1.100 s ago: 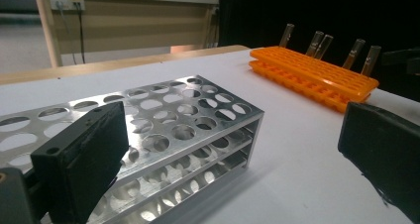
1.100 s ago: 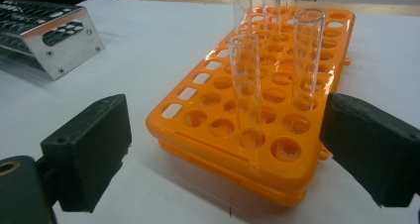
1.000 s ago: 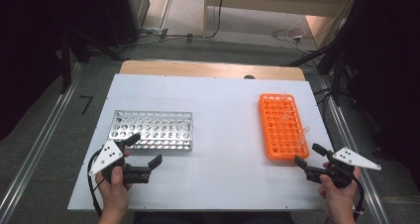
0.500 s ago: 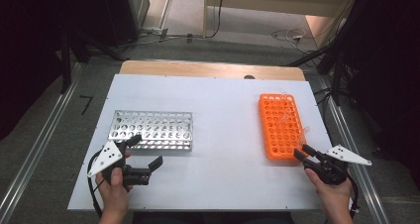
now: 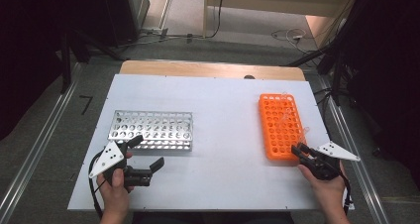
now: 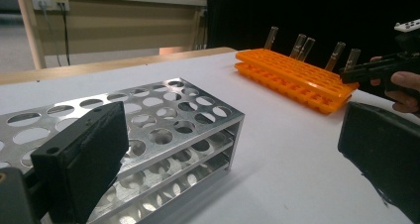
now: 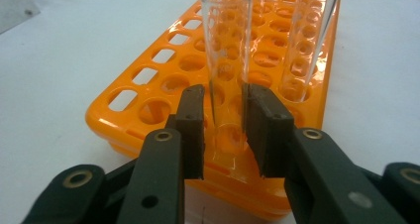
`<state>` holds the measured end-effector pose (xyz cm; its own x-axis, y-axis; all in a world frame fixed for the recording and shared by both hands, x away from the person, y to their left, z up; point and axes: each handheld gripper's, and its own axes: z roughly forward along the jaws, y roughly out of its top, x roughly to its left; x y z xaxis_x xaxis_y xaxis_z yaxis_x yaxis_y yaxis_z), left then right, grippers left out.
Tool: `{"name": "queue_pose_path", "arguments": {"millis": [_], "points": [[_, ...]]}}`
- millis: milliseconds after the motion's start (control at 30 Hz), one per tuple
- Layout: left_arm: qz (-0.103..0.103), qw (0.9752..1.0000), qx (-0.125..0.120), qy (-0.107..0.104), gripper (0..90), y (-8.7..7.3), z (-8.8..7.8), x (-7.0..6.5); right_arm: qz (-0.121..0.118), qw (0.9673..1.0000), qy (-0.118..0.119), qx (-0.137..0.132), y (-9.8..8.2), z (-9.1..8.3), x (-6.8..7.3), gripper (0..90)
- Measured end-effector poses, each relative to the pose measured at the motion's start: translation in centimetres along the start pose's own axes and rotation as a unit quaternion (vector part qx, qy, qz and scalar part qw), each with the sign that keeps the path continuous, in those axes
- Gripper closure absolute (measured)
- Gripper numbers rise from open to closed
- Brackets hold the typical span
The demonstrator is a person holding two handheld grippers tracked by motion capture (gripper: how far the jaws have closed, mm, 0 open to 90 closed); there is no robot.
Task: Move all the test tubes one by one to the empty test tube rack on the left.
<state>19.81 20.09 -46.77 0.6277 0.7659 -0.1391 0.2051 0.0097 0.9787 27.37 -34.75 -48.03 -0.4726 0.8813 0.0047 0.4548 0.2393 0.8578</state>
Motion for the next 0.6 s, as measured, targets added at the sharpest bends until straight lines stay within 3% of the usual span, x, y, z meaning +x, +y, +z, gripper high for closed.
{"name": "queue_pose_path", "arguments": {"millis": [200, 333, 533, 600], "points": [[-0.002, 0.9999, 0.001, 0.016, 0.0, 0.1, 0.1, -0.2, -0.005, 0.9999, -0.011, 0.000, 0.0, 0.0, 0.0, 73.8], [-0.011, 0.9998, 0.004, 0.018, 0.0, 0.3, 0.3, -0.3, -0.005, 0.9997, -0.014, -0.019, 0.3, -0.5, 0.0, 74.1], [-0.030, 0.9995, 0.007, 0.003, 0.0, 0.7, 0.7, -0.7, 0.006, 0.9991, -0.008, -0.041, 1.6, -1.8, 0.2, 74.1], [-0.027, 0.9996, 0.005, -0.002, 0.0, 0.9, 0.8, -1.0, 0.002, 0.9990, -0.005, -0.045, 2.2, -2.2, 0.4, 74.1]]}}
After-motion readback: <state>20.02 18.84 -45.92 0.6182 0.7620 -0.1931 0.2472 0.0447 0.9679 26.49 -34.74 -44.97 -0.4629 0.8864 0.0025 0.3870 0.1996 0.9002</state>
